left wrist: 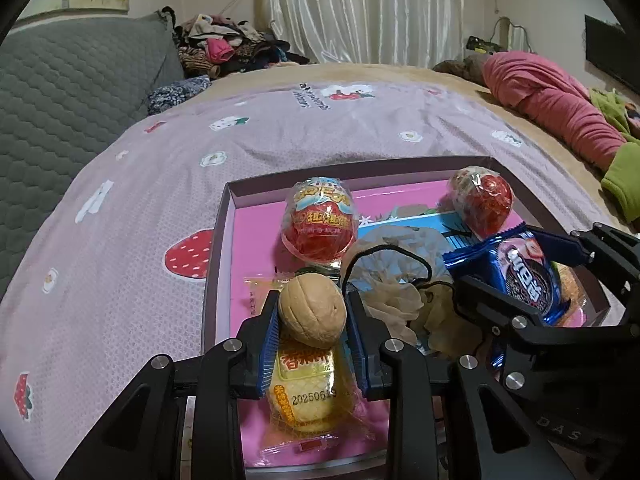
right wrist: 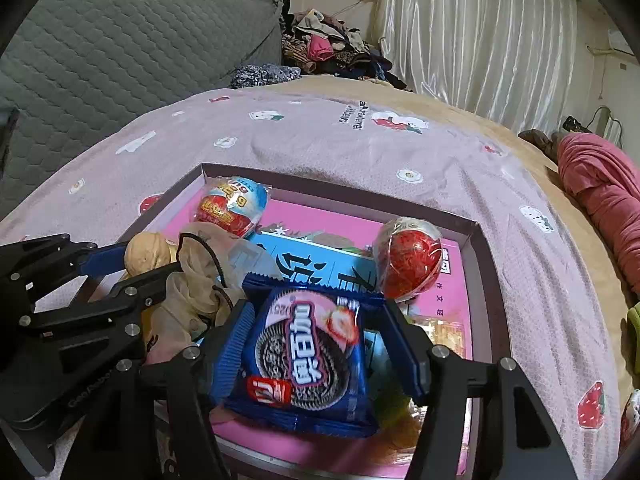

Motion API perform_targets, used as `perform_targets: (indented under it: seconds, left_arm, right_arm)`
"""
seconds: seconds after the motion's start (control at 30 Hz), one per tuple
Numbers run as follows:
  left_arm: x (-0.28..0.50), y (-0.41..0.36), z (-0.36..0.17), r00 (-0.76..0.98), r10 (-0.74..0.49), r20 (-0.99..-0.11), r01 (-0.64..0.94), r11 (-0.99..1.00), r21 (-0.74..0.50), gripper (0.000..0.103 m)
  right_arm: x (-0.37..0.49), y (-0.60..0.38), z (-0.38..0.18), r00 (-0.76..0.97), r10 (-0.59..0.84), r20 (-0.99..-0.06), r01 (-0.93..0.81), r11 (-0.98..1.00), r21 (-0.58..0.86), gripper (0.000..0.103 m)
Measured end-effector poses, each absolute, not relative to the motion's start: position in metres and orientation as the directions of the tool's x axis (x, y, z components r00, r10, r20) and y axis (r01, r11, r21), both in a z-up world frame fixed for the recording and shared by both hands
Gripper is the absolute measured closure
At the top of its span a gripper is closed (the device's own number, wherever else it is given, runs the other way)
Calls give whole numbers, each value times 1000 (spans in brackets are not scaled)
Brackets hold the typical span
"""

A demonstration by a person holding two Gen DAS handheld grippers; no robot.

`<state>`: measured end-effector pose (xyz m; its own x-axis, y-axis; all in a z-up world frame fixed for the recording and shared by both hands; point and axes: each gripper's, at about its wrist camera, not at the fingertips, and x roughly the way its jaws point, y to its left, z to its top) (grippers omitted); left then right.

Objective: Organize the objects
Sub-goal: 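Lower the biscuit with the left tool while the right tool lowers the packet into the tray, then open both tools to release the biscuit and packet in the tray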

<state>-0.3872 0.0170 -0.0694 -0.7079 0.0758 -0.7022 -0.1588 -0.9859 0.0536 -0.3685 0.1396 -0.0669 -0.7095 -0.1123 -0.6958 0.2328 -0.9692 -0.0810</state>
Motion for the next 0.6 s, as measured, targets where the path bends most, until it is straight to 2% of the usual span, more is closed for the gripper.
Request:
perform_targets:
  seconds: [0.17,0.47,0.6]
  left_arm:
    - [-387,13,-67,-706,74,-704,-148,-988,45,50]
    - [-386,7,-64,-707,69,-704,-135,-990,39,36]
    - [-385,5,-61,-706,68,-705,-129,-991,33,34]
  right_arm:
    - [-367,140,-63,-719,-97,-688,219,-971,-92,38]
    - [-361,139,-54,-737,-71,-672,199,-973,-115,32]
    - [-360,140,-50,-745,-65,-664,190,-975,-117,28]
